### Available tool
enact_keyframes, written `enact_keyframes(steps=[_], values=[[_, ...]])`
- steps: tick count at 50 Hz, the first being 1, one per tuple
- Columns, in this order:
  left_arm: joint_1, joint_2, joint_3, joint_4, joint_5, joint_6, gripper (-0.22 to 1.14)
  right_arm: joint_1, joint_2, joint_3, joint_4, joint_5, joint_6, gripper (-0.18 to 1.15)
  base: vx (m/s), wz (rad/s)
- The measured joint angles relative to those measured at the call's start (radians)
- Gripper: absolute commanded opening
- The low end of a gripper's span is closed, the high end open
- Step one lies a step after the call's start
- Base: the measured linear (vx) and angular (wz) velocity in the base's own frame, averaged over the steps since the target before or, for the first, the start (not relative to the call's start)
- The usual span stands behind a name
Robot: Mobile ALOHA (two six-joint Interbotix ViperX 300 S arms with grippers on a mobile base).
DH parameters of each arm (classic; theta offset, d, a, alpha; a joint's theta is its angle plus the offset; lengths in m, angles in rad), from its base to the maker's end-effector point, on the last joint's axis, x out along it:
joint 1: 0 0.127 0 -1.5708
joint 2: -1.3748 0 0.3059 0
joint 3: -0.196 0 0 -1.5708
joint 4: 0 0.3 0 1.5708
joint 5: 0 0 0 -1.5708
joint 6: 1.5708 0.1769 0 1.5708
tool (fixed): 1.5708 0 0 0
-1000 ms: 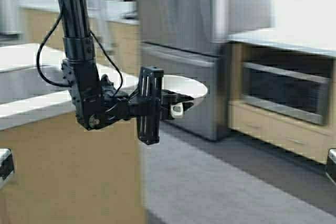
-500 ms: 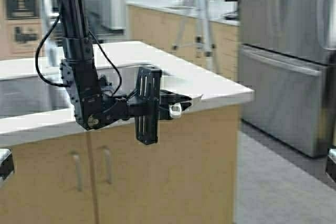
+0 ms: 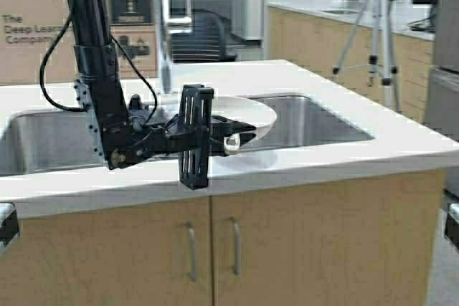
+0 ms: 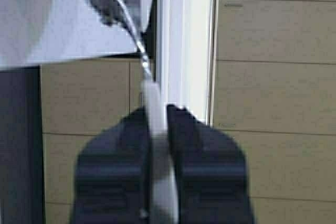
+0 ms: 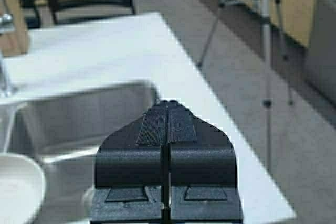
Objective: Wash the pan
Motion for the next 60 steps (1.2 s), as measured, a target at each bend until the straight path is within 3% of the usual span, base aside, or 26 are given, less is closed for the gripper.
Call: enact_keyframes(steps=[15,37,45,60], values=[[0.106,-0.023,-0.066,0.066,0.164,-0.028,0.02,-0.002,0.0,0.011,0.0,0.003,0.0,0.06,0.17,0.25],[0.137,-0.015,-0.196,0.055,0.238,-0.114,0.02,0.0,0.003,0.012,0.0,0.02,0.005,0.06,0.2,0.29],[0.133,-0.017,-0.167,0.069,0.222,-0.114,0.02,0.0,0.011,0.012,0.0,0.021,0.005,0.06,0.17,0.18],[0.086,-0.098,0.003,0.077,0.127,-0.11,0.02,-0.002,0.091,0.009,0.0,0.021,0.005,0.06,0.13,0.05]])
